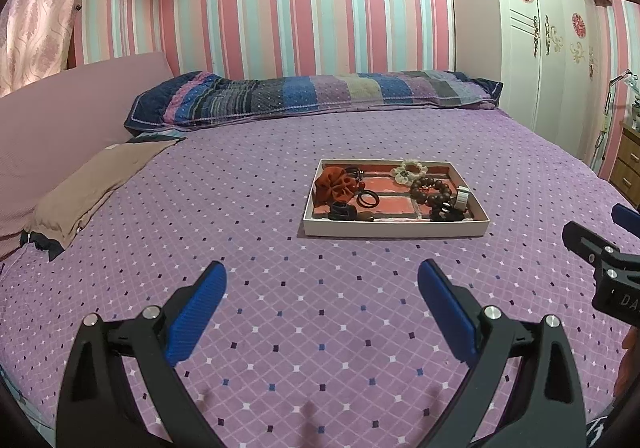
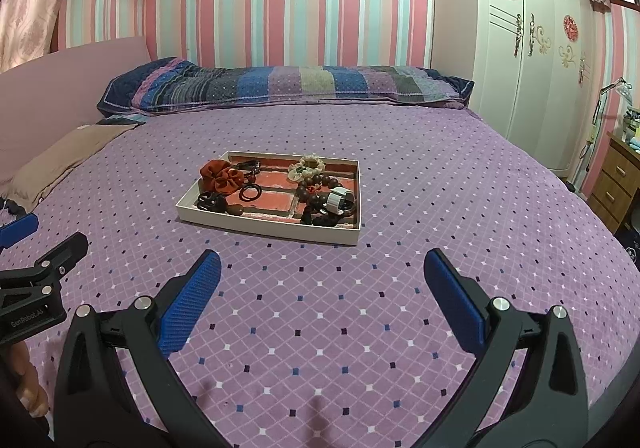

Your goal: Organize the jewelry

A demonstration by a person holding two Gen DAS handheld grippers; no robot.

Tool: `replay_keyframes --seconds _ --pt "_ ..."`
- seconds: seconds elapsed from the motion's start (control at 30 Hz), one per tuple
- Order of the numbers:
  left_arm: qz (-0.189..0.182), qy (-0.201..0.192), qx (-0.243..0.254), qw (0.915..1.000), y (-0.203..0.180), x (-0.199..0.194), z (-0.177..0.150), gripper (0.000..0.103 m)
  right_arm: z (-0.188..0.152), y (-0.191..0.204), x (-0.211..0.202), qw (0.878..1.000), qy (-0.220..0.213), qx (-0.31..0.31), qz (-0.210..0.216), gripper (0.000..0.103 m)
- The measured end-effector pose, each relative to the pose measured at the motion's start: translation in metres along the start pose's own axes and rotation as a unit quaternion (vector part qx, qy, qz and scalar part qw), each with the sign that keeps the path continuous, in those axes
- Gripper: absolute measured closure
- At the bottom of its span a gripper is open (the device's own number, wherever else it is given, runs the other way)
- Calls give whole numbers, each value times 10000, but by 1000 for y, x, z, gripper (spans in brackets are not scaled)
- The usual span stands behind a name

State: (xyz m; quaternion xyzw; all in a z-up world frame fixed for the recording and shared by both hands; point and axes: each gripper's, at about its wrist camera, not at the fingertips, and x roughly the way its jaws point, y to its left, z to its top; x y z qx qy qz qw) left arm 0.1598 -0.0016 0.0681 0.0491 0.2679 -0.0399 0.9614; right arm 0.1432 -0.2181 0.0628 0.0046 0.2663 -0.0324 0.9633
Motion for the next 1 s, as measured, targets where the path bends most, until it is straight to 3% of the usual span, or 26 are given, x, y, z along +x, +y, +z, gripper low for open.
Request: replay_keyframes --seconds 1.0 --pt "63 -40 -30 10000 -1 -4 4 9 1 2 -3 10000 -43 -18 -16 4"
